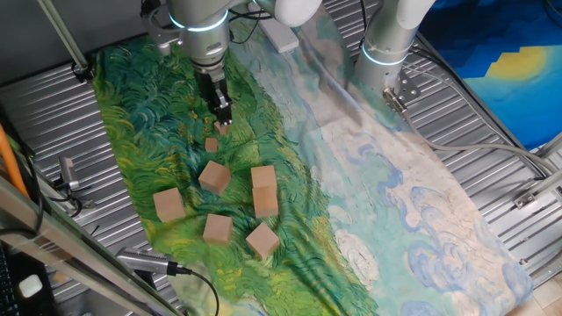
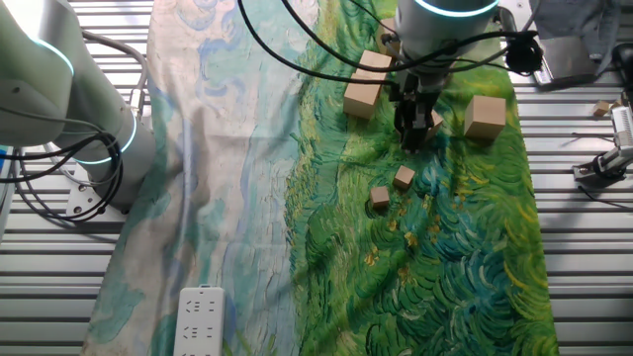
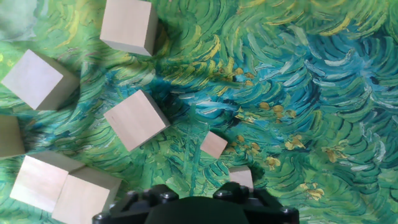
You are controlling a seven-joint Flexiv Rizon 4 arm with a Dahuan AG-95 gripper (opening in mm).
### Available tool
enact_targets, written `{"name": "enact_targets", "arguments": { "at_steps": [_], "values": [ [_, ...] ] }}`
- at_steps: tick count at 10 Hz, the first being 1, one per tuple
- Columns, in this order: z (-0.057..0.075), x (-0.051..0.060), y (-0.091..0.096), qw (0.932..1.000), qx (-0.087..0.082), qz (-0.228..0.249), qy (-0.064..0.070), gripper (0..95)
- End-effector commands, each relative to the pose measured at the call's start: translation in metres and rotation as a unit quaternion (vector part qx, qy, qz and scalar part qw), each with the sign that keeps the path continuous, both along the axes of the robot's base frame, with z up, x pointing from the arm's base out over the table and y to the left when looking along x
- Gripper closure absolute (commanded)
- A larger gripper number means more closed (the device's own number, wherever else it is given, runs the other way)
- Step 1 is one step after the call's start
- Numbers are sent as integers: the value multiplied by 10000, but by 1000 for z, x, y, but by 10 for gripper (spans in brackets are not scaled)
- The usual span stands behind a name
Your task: Stack the blocks into a pyramid shape
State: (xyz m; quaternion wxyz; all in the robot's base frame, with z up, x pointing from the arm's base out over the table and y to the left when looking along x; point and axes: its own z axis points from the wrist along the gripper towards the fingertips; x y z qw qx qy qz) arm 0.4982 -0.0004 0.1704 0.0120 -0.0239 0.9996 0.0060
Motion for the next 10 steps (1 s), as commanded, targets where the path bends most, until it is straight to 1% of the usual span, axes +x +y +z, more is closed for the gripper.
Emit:
{"name": "enact_targets", "arguments": {
  "at_steps": [1, 5, 8, 9, 10],
  "values": [
    [0, 2, 0, 10000, -1, 3, 14, 950],
    [0, 2, 0, 10000, -4, 67, 14, 950],
    [0, 2, 1, 9986, 13, 520, -22, 950],
    [0, 1, 1, 9970, 13, 773, -45, 950],
    [1, 1, 1, 9947, -19, 1027, -27, 950]
  ]
}}
